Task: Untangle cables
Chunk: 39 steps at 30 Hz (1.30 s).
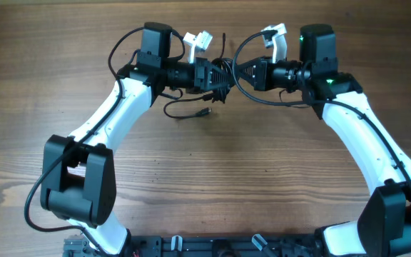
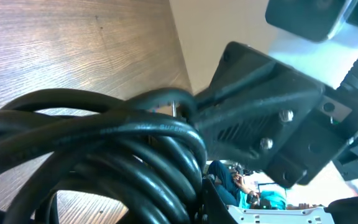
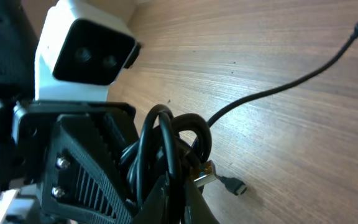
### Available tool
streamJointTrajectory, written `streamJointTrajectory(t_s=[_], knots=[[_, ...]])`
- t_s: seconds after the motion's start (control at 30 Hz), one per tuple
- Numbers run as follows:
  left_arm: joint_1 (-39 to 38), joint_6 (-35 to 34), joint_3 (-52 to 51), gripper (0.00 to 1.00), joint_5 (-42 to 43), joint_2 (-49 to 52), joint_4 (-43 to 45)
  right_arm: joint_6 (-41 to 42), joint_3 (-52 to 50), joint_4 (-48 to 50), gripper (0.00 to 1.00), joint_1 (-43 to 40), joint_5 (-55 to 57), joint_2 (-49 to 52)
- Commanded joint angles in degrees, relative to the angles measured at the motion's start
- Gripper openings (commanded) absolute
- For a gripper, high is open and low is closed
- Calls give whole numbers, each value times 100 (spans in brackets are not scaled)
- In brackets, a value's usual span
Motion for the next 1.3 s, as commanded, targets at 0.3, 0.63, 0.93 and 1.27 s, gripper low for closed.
streamJointTrajectory(t_s=[0.3, 0.63, 0.93, 1.27], knots=[[-68, 116, 63, 4, 350, -98, -46, 1132, 9, -1390, 4, -1285, 2959, -79], [-13, 114, 63, 4, 352, -98, -50, 1373, 9, -1963, 4, -1731, 4516, -79], [-11, 111, 63, 4, 361, -98, -66, -247, 9, -1075, 24, -2367, 85, -79], [-15, 116, 63, 4, 1110, -98, 48, 905, 7, -669, 41, -1137, -599, 4]])
